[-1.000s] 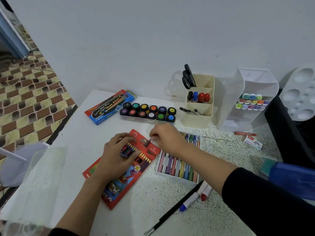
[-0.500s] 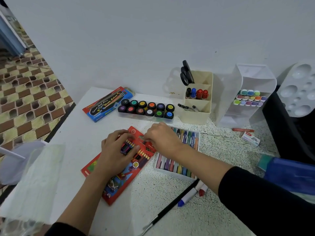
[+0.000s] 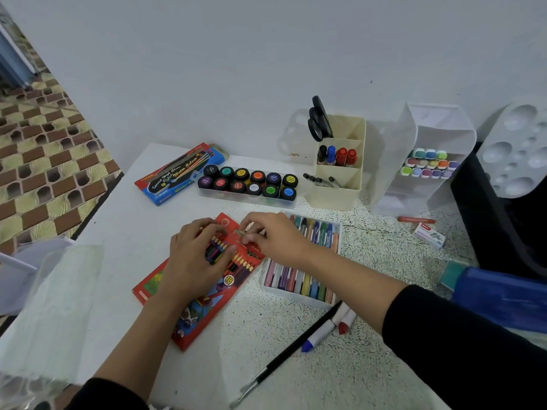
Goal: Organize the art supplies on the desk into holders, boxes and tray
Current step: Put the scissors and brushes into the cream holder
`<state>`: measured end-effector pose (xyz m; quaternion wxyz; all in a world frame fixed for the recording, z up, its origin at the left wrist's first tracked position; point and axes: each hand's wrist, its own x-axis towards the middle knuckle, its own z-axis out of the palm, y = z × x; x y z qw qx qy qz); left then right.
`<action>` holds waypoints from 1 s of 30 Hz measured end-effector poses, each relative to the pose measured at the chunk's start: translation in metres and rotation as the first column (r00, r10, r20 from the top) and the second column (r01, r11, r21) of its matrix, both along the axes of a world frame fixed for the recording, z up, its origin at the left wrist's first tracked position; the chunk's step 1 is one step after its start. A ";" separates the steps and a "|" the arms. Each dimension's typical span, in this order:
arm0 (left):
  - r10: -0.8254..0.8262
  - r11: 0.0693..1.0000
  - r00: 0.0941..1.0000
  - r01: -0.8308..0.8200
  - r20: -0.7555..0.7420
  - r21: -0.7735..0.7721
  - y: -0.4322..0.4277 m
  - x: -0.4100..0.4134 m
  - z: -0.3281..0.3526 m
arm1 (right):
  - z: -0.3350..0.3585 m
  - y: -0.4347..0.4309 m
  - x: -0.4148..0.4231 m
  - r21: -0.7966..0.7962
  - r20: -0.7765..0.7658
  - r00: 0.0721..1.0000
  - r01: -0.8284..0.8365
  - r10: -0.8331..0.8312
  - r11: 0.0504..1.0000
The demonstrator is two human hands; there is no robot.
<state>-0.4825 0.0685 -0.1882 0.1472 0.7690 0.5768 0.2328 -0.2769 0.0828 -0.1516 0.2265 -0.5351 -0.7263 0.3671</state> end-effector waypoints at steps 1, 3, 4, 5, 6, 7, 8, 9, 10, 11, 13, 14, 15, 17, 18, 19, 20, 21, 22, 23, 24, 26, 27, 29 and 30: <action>-0.004 1.000 1.000 0.004 0.001 -0.006 0.000 0.000 0.001 | 0.005 -0.002 0.003 -0.017 -0.007 1.000 -0.017 0.017 1.000; -0.009 1.000 1.000 0.010 0.015 -0.028 0.001 -0.001 0.005 | 0.019 -0.007 0.009 0.014 -0.018 0.999 -0.050 0.050 0.999; -0.012 0.999 1.000 0.013 0.020 -0.040 0.000 -0.001 0.007 | 0.027 -0.011 0.014 0.063 -0.026 0.998 -0.050 0.052 0.997; -0.016 0.999 1.000 0.017 0.024 -0.042 -0.001 0.000 0.011 | 0.035 -0.016 0.020 0.114 -0.039 0.998 -0.034 0.039 0.993; -0.026 0.999 0.999 0.027 0.033 -0.037 -0.003 0.003 0.014 | 0.043 -0.022 0.028 0.148 -0.065 0.998 -0.004 0.014 0.989; -0.048 0.998 0.998 0.049 0.049 -0.029 -0.006 0.007 0.018 | 0.049 -0.029 0.038 0.159 -0.097 0.995 0.035 -0.019 0.987; -0.085 0.996 0.994 0.087 0.075 -0.024 -0.009 0.013 0.023 | 0.055 -0.037 0.050 0.154 -0.125 0.991 0.073 -0.054 0.985; -0.137 0.990 0.985 0.139 0.105 -0.016 -0.014 0.021 0.028 | 0.059 -0.047 0.062 0.142 -0.142 0.986 0.107 -0.086 0.984; -0.198 0.980 0.971 0.200 0.137 -0.003 -0.018 0.031 0.033 | 0.062 -0.058 0.074 0.128 -0.152 0.982 0.131 -0.111 0.983; -0.265 0.964 0.949 0.267 0.169 0.012 -0.023 0.042 0.038 | 0.064 -0.070 0.086 0.120 -0.156 0.979 0.150 -0.130 0.981; -0.388 0.919 0.894 0.393 0.226 0.024 -0.034 0.066 0.044 | 0.066 -0.093 0.109 0.118 -0.145 0.977 0.176 -0.159 0.977; -0.434 0.896 0.865 0.444 0.252 0.019 -0.039 0.078 0.045 | 0.067 -0.104 0.120 0.111 -0.127 0.978 0.180 -0.165 0.977; -0.473 0.873 0.839 0.487 0.269 0.017 -0.045 0.091 0.045 | 0.067 -0.116 0.132 0.093 -0.097 0.982 0.173 -0.164 0.981; -0.525 0.840 0.807 0.542 0.271 0.017 -0.055 0.115 0.038 | 0.066 -0.137 0.157 0.042 -0.003 0.993 0.122 -0.122 0.992; -0.540 0.832 0.800 0.555 0.262 0.019 -0.060 0.126 0.034 | 0.065 -0.146 0.168 0.017 0.053 0.995 0.084 -0.084 0.996; -0.552 0.824 0.795 0.566 0.251 0.023 -0.064 0.136 0.029 | 0.064 -0.155 0.178 -0.008 0.105 0.993 0.048 -0.047 0.999; -0.565 0.817 0.790 0.576 0.240 0.028 -0.067 0.144 0.025 | 0.062 -0.164 0.187 -0.033 0.142 0.990 0.022 -0.017 0.999; -0.579 0.809 0.785 0.586 0.221 0.040 -0.071 0.152 0.021 | 0.059 -0.171 0.194 -0.055 0.160 0.987 0.006 0.002 0.998; -0.592 0.802 0.782 0.594 0.194 0.054 -0.075 0.160 0.017 | 0.057 -0.178 0.201 -0.070 0.169 0.986 -0.005 0.017 0.998; -0.600 0.798 0.783 0.599 0.163 0.062 -0.079 0.166 0.015 | 0.054 -0.184 0.206 -0.081 0.175 0.984 -0.020 0.034 0.997; -0.599 0.800 0.789 0.597 0.138 0.059 -0.084 0.172 0.014 | 0.051 -0.189 0.211 -0.092 0.181 0.982 -0.036 0.052 0.995; -0.591 0.807 0.800 0.589 0.104 0.048 -0.093 0.183 0.014 | 0.046 -0.200 0.220 -0.127 0.184 0.978 -0.071 0.093 0.989; -0.592 0.805 0.800 0.591 0.094 0.042 -0.097 0.188 0.014 | 0.044 -0.205 0.224 -0.140 0.184 0.976 -0.093 0.118 0.986; -0.613 0.789 0.785 0.614 0.091 0.021 -0.105 0.199 0.014 | 0.040 -0.216 0.232 -0.149 0.199 0.964 -0.149 0.177 0.978; -0.631 0.774 0.770 0.633 0.095 0.002 -0.109 0.204 0.015 | 0.038 -0.221 0.236 -0.156 0.216 0.954 -0.176 0.207 0.972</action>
